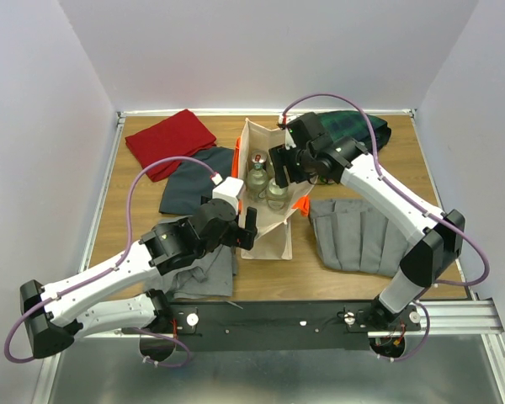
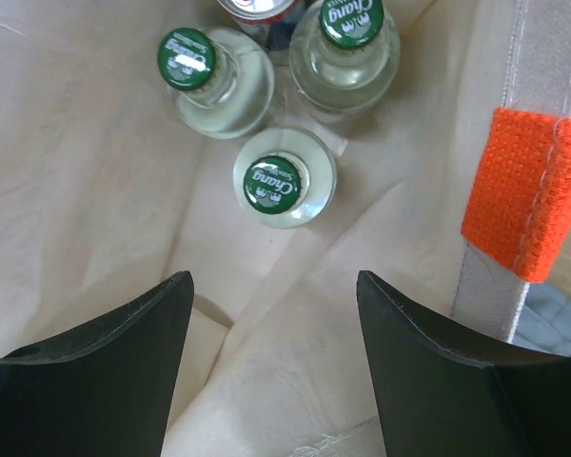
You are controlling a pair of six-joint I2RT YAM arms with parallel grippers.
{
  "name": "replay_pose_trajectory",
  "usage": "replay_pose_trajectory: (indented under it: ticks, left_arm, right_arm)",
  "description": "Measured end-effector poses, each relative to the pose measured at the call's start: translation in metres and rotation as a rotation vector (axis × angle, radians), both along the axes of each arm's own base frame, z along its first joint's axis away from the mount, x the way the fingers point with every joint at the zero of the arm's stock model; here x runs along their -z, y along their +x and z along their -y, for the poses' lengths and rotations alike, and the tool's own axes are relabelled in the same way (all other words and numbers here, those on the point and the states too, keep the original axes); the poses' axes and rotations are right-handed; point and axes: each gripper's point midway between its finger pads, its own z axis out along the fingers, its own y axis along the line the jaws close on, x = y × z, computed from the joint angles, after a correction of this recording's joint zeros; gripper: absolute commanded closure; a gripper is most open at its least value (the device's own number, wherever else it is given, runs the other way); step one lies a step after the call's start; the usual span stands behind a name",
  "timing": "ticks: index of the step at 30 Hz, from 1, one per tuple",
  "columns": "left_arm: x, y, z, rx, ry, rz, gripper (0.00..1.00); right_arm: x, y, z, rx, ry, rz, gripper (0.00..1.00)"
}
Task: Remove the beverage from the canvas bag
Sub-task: Adjust the drink in the canvas bag.
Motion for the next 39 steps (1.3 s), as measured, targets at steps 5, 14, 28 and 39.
replay_pose_trajectory:
  ticks: [5, 14, 28, 39]
  left_arm:
    - [-0.002, 0.000, 0.000, 0.002, -0.010, 0.005, 0.01]
    - [0.000, -0.001, 0.002, 0.012, -0.013, -0.001, 0.01]
    - [0.008, -0.004, 0.007, 0.033, -0.018, -0.017, 0.01]
    - [0.010, -0.004, 0.010, 0.041, -0.018, -0.024, 0.01]
  right_arm:
    - [0.004, 0.001, 0.004, 0.021, -0.016, 0.002, 0.22]
    - [0.002, 0.011, -0.001, 0.038, 0.002, 0.031, 0.21]
    - [0.017, 0.025, -0.012, 0.036, -0.021, 0.003, 0.22]
    - [0.021, 0.025, -0.012, 0.035, -0.028, -0.004, 0.16]
